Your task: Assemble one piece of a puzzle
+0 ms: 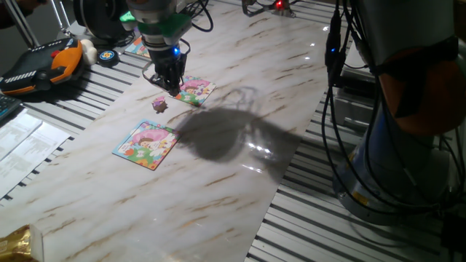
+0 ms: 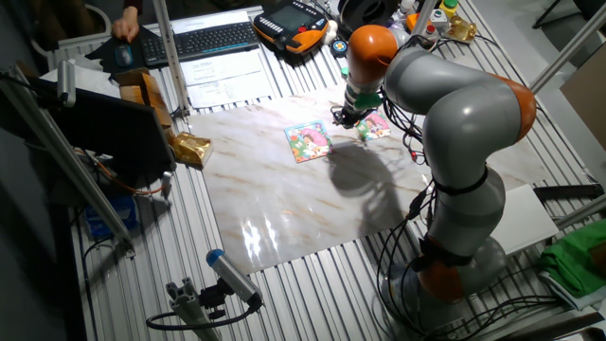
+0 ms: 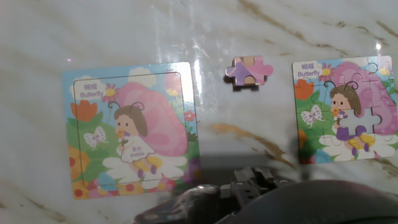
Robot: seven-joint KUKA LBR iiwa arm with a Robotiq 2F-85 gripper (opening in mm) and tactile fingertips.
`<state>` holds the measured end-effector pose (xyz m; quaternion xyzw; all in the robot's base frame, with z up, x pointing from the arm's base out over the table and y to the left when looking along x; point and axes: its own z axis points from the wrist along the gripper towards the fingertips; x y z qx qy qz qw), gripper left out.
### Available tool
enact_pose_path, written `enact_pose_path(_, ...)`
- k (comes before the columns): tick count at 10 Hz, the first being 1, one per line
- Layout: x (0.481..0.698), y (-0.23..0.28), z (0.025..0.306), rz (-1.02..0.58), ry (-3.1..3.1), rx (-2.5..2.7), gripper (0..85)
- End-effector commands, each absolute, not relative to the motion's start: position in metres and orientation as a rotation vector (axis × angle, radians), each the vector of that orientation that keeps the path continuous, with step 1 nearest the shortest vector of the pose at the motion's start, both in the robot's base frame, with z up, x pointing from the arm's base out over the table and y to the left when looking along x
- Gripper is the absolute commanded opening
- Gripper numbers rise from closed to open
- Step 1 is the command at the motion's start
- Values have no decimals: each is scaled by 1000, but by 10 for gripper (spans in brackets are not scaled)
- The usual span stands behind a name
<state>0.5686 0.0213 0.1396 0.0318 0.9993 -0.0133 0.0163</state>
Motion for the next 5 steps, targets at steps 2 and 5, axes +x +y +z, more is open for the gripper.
enact_pose_path(2,572,21,137,-64,3093,97,7)
enact_pose_path(5,583,17,130,-78,3088,94,7)
